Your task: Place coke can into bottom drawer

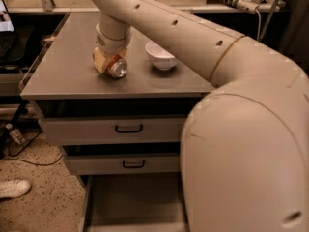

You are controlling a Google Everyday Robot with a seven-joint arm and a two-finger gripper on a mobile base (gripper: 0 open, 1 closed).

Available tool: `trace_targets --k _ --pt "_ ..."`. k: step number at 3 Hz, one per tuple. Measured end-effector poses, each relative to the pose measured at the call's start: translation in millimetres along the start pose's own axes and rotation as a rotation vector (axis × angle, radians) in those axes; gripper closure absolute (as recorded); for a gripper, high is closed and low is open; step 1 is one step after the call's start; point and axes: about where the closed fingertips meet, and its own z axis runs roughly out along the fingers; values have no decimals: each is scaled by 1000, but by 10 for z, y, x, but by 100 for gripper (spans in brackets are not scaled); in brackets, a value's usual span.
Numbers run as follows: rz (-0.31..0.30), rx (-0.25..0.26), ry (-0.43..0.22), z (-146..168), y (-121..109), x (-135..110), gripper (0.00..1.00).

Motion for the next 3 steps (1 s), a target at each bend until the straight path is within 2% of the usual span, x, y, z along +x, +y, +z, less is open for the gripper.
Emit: trace_targets --k 2,3 --pt "80 13 92 -300 305 724 100" --pt "129 32 117 -624 463 1024 100"
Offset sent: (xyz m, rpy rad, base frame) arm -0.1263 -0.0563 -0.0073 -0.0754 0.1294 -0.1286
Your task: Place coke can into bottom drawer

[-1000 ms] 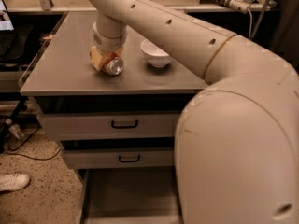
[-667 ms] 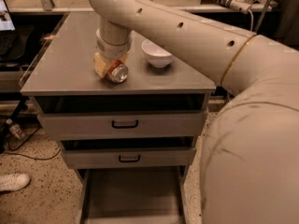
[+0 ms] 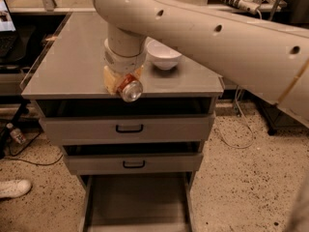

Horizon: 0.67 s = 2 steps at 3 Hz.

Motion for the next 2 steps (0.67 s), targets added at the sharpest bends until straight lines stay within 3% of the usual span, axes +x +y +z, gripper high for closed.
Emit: trace_targets --k 1,2 --pt "24 8 -14 -377 153 291 100" --pt "24 7 -12 -378 153 296 100"
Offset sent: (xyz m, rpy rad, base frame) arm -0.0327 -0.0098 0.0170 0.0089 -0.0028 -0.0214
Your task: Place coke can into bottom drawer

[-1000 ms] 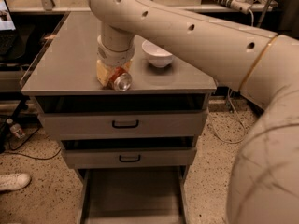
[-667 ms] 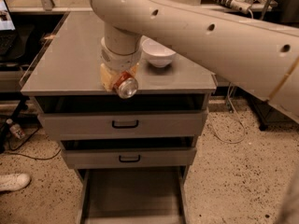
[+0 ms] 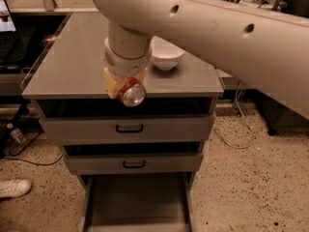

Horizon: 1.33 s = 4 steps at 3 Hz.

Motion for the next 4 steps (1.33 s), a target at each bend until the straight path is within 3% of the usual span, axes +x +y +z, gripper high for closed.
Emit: trace_targets --k 2,3,4 --pt "69 -30 161 -187 292 778 100" --pt "94 -113 259 -160 670 1237 100" --pt "94 -113 259 -158 671 1237 100"
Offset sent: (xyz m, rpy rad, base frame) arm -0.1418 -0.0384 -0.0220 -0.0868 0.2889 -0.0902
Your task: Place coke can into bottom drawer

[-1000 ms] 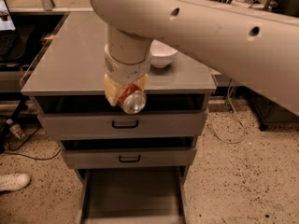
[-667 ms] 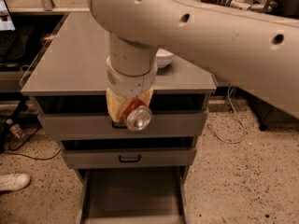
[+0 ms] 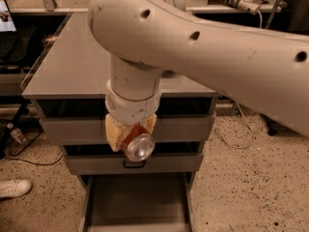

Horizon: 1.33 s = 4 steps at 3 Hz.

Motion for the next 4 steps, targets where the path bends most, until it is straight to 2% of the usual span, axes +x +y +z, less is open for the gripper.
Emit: trace_targets --k 1,3,4 --pt "11 25 3 131 -13 -36 100" --pt "219 -81 89 1512 -140 331 100" --pt "222 -103 29 1562 -104 189 100"
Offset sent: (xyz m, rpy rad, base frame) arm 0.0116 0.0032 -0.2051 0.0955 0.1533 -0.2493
